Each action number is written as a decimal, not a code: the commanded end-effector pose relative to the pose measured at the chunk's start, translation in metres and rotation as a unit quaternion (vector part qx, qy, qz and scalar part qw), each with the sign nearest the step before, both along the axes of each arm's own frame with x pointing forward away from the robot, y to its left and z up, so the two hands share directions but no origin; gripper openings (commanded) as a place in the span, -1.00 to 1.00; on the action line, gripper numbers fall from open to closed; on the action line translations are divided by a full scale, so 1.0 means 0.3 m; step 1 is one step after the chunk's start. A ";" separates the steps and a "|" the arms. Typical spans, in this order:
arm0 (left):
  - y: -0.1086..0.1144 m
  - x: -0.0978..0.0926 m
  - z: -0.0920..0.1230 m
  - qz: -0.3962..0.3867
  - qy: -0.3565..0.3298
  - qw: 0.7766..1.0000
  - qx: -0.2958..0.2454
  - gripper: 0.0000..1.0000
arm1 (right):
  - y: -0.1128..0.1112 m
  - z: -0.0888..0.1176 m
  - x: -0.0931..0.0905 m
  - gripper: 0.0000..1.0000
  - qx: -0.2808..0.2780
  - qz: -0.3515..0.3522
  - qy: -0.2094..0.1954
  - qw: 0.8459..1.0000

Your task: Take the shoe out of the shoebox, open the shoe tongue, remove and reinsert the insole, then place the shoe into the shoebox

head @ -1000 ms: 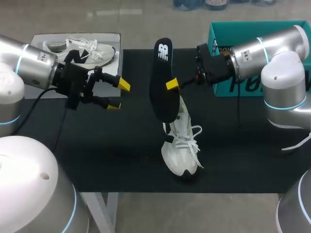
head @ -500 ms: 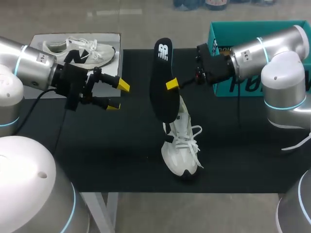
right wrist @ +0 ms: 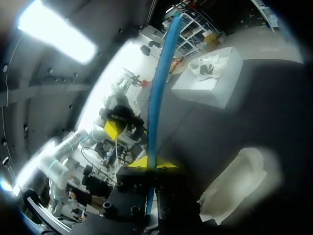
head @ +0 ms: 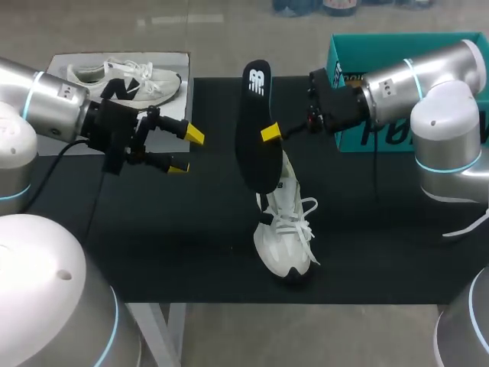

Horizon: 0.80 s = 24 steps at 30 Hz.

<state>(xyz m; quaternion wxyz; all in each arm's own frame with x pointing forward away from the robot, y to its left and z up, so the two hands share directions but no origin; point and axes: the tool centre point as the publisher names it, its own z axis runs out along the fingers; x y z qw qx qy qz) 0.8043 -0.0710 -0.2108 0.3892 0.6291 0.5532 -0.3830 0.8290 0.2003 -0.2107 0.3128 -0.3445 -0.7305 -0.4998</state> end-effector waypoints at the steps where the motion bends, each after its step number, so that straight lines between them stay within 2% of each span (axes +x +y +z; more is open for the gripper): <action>1: 0.002 -0.002 0.002 0.000 -0.001 1.000 0.002 1.00 | 0.004 0.001 -0.003 -1.00 -0.002 -0.002 0.000 1.000; 9: 0.002 -0.002 0.002 0.000 -0.001 1.000 0.002 1.00 | 0.004 0.001 -0.003 -1.00 -0.002 -0.002 0.000 1.000; 11: 0.029 0.004 0.006 0.012 0.007 1.000 -0.001 1.00 | 0.004 0.001 -0.003 -1.00 -0.002 -0.002 0.000 1.000; 12: 0.047 0.012 0.010 0.028 0.041 0.999 -0.015 1.00 | 0.004 0.001 -0.003 -1.00 -0.002 -0.002 0.000 1.000; 15: 0.065 0.015 0.014 0.067 0.074 0.995 0.004 1.00 | 0.004 0.001 -0.003 -1.00 -0.002 -0.002 0.000 1.000; 17: 0.068 0.012 0.028 0.080 0.109 0.991 -0.026 1.00 | 0.004 0.001 -0.003 -1.00 -0.002 -0.002 0.000 1.000; 19: 0.064 0.013 0.031 0.099 0.157 0.982 -0.015 1.00 | 0.004 0.001 -0.003 -1.00 -0.002 -0.002 0.000 1.000; 21: 0.055 0.018 0.037 0.104 0.195 0.975 -0.033 1.00 | 0.004 0.001 -0.003 -1.00 -0.002 -0.002 0.000 1.000; 24: 0.034 0.028 0.036 0.120 0.228 0.966 -0.001 1.00 | 0.004 0.001 -0.003 -1.00 -0.002 -0.002 0.000 1.000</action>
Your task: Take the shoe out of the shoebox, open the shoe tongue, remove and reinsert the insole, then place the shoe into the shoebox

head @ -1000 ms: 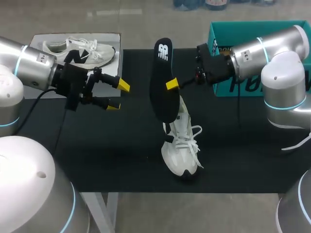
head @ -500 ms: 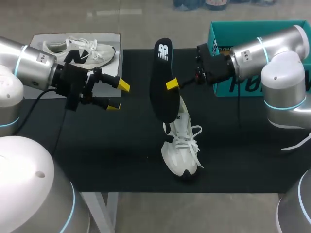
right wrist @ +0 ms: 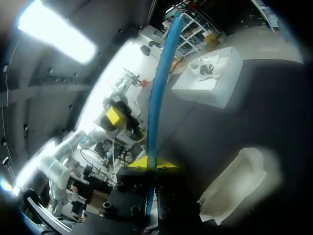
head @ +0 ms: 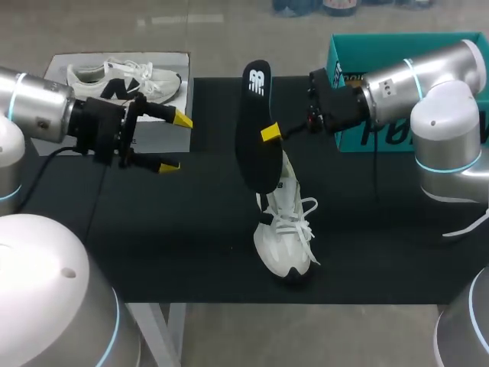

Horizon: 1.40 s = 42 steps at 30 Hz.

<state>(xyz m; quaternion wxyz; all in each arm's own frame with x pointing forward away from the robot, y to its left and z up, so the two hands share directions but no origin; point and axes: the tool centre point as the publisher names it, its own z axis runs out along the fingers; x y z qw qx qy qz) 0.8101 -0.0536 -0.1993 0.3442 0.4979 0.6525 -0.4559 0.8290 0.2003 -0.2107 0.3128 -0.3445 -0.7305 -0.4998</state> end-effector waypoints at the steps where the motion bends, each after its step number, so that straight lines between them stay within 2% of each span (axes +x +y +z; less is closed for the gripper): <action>1: -0.027 0.015 -0.008 0.025 0.095 0.995 0.032 1.00 | 0.004 0.001 -0.003 -1.00 -0.002 -0.002 0.000 1.000; 9: -0.013 0.052 -0.025 0.036 0.173 0.983 0.057 1.00 | 0.004 0.001 -0.003 -1.00 -0.002 -0.002 0.000 1.000; 10: -0.005 0.052 -0.024 0.041 0.179 0.980 0.075 1.00 | 0.004 0.001 -0.003 -1.00 -0.002 -0.002 0.000 1.000; 15: 0.027 0.032 -0.018 0.046 0.204 0.973 0.100 1.00 | 0.004 0.001 -0.003 -1.00 -0.002 -0.002 0.000 1.000; 17: 0.043 0.020 -0.013 0.055 0.201 0.970 0.129 1.00 | 0.004 0.001 -0.003 -1.00 -0.002 -0.002 0.000 1.000; 27: 0.067 -0.017 -0.021 0.071 0.222 0.957 0.170 1.00 | 0.004 0.001 -0.003 -1.00 -0.002 -0.002 0.000 1.000; 42: 0.071 -0.017 -0.025 0.081 0.225 0.957 0.165 1.00 | 0.004 0.001 -0.003 -1.00 -0.002 -0.002 0.000 1.000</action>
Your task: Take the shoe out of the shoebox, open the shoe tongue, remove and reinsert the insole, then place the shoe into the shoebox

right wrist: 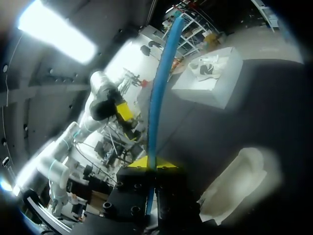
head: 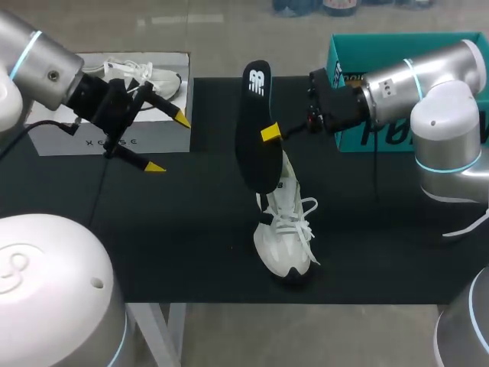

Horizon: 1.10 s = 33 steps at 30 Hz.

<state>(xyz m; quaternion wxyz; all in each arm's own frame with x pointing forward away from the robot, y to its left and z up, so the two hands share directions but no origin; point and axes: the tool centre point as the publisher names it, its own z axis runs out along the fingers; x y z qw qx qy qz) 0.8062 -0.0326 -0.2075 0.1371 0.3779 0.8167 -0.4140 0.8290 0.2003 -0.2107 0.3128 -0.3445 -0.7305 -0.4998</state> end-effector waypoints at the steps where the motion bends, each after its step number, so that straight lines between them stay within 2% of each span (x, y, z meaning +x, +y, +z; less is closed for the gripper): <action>1: 0.001 -0.004 0.002 0.000 -0.001 1.000 0.001 1.00 | 0.004 0.001 -0.003 -1.00 -0.002 -0.002 0.000 1.000; 21: 0.001 -0.004 0.002 0.000 -0.001 1.000 0.001 1.00 | 0.004 0.001 -0.003 -1.00 -0.002 -0.002 0.000 1.000; 33: 0.001 -0.004 0.002 0.000 -0.001 1.000 0.001 1.00 | -0.013 -0.034 0.099 -1.00 0.011 -0.016 -0.010 1.000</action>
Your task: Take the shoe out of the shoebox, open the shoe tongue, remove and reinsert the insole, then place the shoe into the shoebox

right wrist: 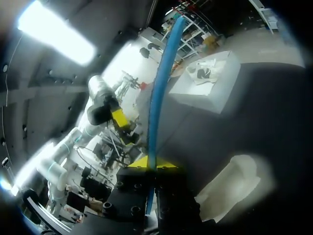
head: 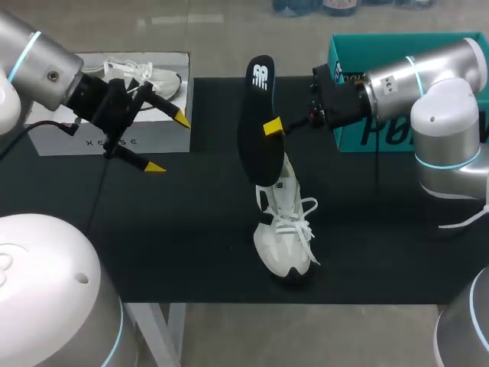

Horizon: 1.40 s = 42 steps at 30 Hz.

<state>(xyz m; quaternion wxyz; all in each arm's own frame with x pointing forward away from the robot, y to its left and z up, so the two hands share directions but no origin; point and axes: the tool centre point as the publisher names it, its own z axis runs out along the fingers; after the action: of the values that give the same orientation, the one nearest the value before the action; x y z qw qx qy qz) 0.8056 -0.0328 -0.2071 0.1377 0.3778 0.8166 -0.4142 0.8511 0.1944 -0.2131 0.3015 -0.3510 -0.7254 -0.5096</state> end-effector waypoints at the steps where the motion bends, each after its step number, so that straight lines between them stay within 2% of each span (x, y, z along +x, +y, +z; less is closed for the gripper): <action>1: 0.001 -0.002 0.001 0.000 0.000 1.000 0.002 1.00 | 0.006 -0.030 0.034 -1.00 0.007 -0.004 -0.005 1.000; 9: 0.001 -0.002 0.001 0.000 0.000 1.000 0.002 1.00 | -0.016 -0.053 0.110 -1.00 0.008 -0.019 -0.047 0.999; 20: 0.001 -0.002 0.001 0.000 0.000 1.000 0.002 1.00 | -0.094 -0.115 0.220 -1.00 0.019 -0.029 -0.058 0.998; 28: 0.001 -0.002 0.001 0.000 0.000 1.000 0.002 1.00 | -0.099 -0.187 0.234 -1.00 0.021 -0.024 -0.062 0.998; 34: 0.001 -0.002 0.001 0.000 0.000 1.000 0.002 1.00 | -0.113 -0.213 0.248 -1.00 0.016 -0.025 -0.069 0.997; 42: 0.001 -0.002 0.001 0.000 0.000 1.000 0.002 1.00 | -0.127 -0.265 0.217 -1.00 0.020 -0.031 -0.069 0.997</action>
<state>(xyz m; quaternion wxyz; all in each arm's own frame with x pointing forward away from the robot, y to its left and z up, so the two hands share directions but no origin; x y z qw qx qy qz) 0.8058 -0.0331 -0.2074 0.1377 0.3776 0.8169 -0.4138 0.9214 0.1554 -0.2880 0.2437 -0.3294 -0.7258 -0.5525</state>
